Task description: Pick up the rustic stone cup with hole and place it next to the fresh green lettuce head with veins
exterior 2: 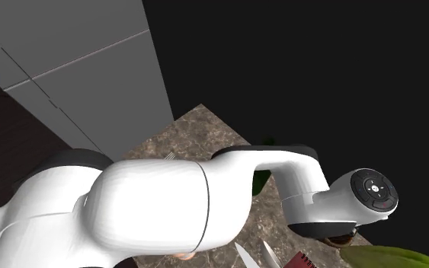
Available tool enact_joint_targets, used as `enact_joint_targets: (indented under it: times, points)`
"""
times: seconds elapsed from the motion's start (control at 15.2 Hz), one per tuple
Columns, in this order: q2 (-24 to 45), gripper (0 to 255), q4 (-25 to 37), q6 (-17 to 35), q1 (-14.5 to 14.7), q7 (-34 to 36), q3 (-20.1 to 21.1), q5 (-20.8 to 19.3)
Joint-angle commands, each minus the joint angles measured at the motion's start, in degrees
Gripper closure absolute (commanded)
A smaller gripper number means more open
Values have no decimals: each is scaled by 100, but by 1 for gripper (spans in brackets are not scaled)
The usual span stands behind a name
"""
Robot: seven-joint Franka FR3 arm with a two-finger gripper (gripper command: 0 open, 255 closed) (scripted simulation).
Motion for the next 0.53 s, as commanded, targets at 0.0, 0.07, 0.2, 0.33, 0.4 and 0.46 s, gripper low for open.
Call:
enact_joint_targets:
  times: [0.0, 0.07, 0.2, 0.33, 0.4, 0.46]
  points:
    - [10, 0, -13, 0, -8, 3, -10, -3]
    - [4, 0, -29, 9, -7, 1, -10, -2]
    - [5, 0, -6, -11, -18, -8, -12, -3]
    - [-269, 0, -65, -224, 20, 25, -61, -66]
    - [-399, 0, -80, -336, 37, 42, -84, -99]
    - [-498, 0, -87, -427, 50, 56, -102, -125]
